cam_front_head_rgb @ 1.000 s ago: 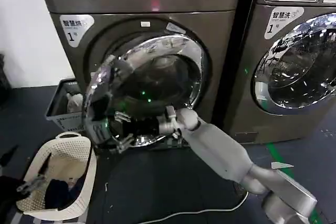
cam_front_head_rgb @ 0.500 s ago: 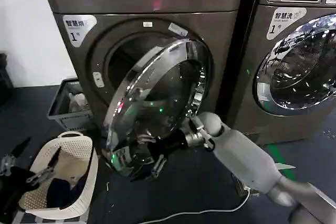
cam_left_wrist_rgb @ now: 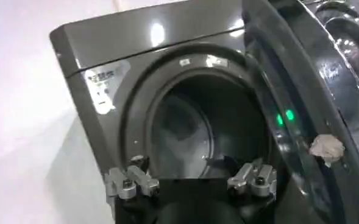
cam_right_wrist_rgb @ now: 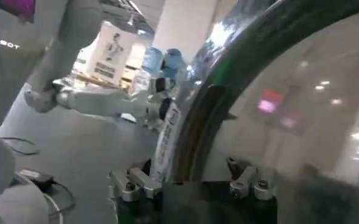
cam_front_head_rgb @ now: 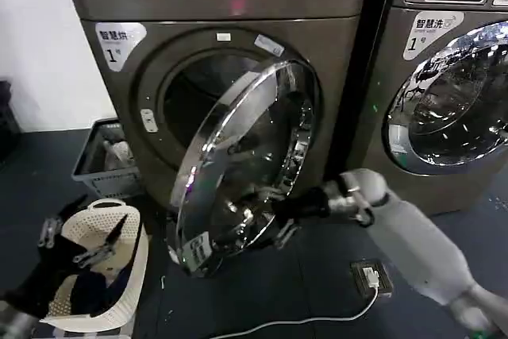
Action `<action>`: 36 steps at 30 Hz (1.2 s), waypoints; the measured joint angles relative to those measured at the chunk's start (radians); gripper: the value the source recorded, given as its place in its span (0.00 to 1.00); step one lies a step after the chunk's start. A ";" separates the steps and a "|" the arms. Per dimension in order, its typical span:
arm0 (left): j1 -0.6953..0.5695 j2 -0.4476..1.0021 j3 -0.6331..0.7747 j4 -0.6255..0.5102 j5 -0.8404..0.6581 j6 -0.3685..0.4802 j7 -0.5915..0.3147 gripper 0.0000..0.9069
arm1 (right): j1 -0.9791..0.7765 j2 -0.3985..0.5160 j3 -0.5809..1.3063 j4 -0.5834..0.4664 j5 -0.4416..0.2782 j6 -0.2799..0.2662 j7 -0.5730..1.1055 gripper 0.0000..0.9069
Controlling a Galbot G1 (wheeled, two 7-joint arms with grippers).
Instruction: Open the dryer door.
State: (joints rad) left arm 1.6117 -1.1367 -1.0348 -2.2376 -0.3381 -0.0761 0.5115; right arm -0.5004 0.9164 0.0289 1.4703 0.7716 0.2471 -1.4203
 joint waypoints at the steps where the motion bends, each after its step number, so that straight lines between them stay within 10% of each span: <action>1: -0.007 0.009 0.011 0.004 0.001 0.000 0.002 1.00 | -0.036 -0.013 0.044 0.015 0.002 0.001 0.000 1.00; 15: -0.138 0.085 0.295 0.044 0.080 -0.001 0.023 1.00 | -0.730 -0.055 0.883 0.164 0.077 0.162 0.077 1.00; 26: -0.307 0.088 0.537 0.097 0.120 -0.004 0.022 1.00 | -1.011 0.065 1.334 0.015 -0.171 0.401 0.581 1.00; 36: -0.482 0.073 0.752 0.169 0.164 -0.002 0.017 1.00 | -1.044 0.131 1.561 -0.123 -0.594 0.124 1.350 1.00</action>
State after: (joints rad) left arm 1.1294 -1.0640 -0.2828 -2.0687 -0.1738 -0.0779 0.5280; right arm -1.5440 1.0473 1.5902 1.3471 0.1775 0.3708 -0.0703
